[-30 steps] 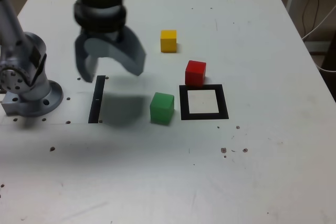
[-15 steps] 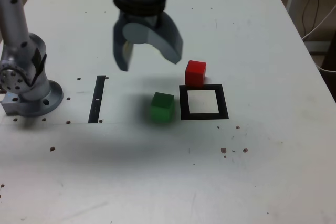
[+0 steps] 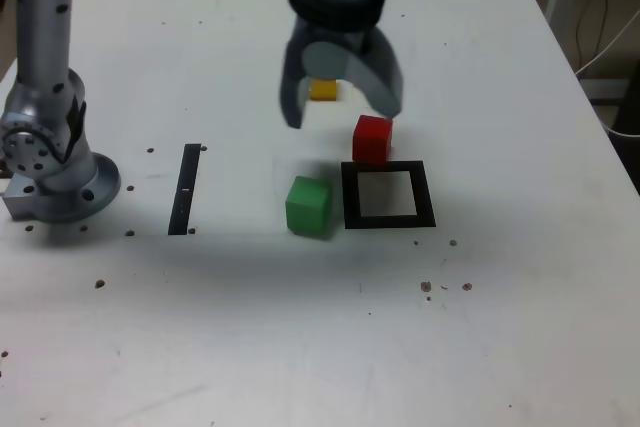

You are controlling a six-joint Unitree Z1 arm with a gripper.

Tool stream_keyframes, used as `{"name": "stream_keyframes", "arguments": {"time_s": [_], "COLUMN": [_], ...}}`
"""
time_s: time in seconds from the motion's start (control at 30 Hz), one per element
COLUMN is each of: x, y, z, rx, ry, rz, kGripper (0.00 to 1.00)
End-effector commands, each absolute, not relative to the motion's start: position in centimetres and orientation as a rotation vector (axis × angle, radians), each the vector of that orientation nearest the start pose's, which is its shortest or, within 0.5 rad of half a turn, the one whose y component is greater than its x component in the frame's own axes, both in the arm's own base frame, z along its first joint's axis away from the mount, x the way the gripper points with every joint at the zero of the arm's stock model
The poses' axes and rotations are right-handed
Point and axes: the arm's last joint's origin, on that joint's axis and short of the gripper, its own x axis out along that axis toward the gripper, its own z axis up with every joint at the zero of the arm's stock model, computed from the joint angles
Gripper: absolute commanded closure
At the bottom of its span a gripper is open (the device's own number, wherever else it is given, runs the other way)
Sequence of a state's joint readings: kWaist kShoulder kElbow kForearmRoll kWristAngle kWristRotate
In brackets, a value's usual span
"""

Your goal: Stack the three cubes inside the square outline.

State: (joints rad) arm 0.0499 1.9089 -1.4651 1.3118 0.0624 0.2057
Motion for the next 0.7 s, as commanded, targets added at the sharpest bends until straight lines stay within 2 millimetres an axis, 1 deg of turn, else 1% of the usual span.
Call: {"name": "stream_keyframes", "arguments": {"time_s": [0.0,0.4,0.67], "x": [32.3,35.1,35.7], "y": [2.3,3.5,4.0], "z": [27.1,25.8,25.4], "rx": [0.168,0.189,0.206], "ry": [1.766,1.789,1.799], "rz": [-0.099,-0.107,-0.109], "kGripper": [0.01,0.01,0.01]}}
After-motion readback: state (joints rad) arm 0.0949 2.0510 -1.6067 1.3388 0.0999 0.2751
